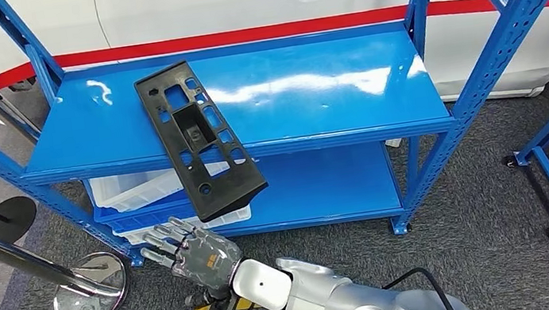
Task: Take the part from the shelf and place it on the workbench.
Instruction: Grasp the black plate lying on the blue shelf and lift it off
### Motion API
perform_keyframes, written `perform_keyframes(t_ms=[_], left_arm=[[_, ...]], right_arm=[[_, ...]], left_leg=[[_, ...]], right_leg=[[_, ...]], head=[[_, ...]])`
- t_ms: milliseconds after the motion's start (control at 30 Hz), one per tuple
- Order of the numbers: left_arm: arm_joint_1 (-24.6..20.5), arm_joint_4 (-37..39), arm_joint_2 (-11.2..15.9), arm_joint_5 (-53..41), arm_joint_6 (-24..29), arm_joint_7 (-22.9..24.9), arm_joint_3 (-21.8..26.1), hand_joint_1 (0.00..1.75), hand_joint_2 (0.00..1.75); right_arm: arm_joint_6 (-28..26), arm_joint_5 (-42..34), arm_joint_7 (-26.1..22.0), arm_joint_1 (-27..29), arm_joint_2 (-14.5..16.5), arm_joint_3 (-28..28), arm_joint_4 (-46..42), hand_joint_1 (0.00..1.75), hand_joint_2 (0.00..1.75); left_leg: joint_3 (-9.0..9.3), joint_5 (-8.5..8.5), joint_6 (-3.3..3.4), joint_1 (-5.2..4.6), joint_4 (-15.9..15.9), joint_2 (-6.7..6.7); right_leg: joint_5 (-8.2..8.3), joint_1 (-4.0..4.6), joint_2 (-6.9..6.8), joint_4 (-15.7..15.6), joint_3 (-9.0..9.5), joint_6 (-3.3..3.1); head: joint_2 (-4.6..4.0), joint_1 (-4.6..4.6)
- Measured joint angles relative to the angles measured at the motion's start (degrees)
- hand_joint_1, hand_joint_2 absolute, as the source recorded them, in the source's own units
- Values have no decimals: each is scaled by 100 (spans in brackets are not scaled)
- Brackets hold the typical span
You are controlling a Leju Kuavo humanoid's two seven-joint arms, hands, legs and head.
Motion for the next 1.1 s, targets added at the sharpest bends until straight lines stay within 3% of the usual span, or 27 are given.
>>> perform_keyframes(t_ms=[267,367,433,500,567,600,633,667,700,767,833,900,967,1033,1100], left_arm=[[0,0,9,-20,4,2,0,0,0],[-1,0,13,-31,5,3,0,0,0],[0,0,8,-49,4,4,0,0,0],[-4,0,1,-71,4,8,0,0,0],[-4,0,1,-80,2,9,0,0,0],[6,0,2,-82,0,1,0,0,0],[23,0,4,-83,-3,-14,0,0,0],[42,0,6,-84,-5,-33,0,0,0],[58,0,8,-86,-8,-54,0,0,0],[74,0,16,-89,-9,-83,0,0,0],[80,0,27,-92,-8,-96,1,0,0],[94,0,32,-98,-6,-100,2,0,0],[99,0,36,-110,-5,-99,2,0,0],[92,0,38,-121,-3,-99,2,0,0],[99,0,44,-127,2,-95,2,0,0]], right_arm=[[2,8,-7,-8,0,0,21,0,0],[3,15,-7,-14,1,0,27,0,0],[4,17,-7,-23,-2,0,31,0,0],[3,18,-7,-40,-9,0,37,0,0],[2,19,-13,-43,-16,0,50,0,0],[2,20,-17,-35,-18,0,59,0,0],[2,21,-21,-27,-19,0,68,0,0],[2,23,-24,-24,-20,0,75,0,0],[2,26,-23,-26,-20,0,79,0,0],[3,29,-22,-36,-18,0,81,0,0],[4,32,-22,-35,-13,0,90,0,0],[4,34,-22,-27,-8,0,103,0,0],[4,43,-22,-31,-2,0,111,0,0],[5,54,-22,-40,2,0,116,0,0],[6,64,-22,-39,1,0,125,0,0]], left_leg=[[-15,-37,54,-6,57,0],[-19,-50,90,-11,61,0],[69,-3,116,49,-82,7],[188,51,137,112,-242,19],[237,41,142,118,-275,23],[250,25,131,126,-273,22],[269,2,114,138,-265,18],[292,-29,87,158,-249,12],[319,-71,50,182,-220,3],[332,-176,-55,206,-130,-14],[302,-236,-148,198,-72,-22],[311,-250,-188,206,-79,-20],[287,-330,-207,219,49,1],[1,-547,-209,205,614,23],[-511,-775,-185,175,1423,25]], right_leg=[[-2,-5,0,-3,13,16],[7,-7,0,-42,33,57],[-20,13,-8,-35,45,99],[-219,28,-17,313,-109,138],[-500,-2,-20,996,-472,174],[-554,-26,-21,1264,-636,196],[-494,-52,-23,1343,-712,222],[-325,-81,-26,1206,-678,251],[-86,-111,-29,881,-547,282],[184,-135,-20,235,-251,322],[150,-117,6,25,-161,243],[114,-102,23,32,-169,113],[74,-98,22,24,-110,24],[33,-86,5,4,-23,-51],[-2,-46,-1,-8,33,-102]], head=[[0,-1],[0,-2],[0,6],[0,44],[0,75],[0,79],[0,80],[0,81],[0,82],[0,101],[0,112],[0,99],[0,85],[0,73],[0,70]])
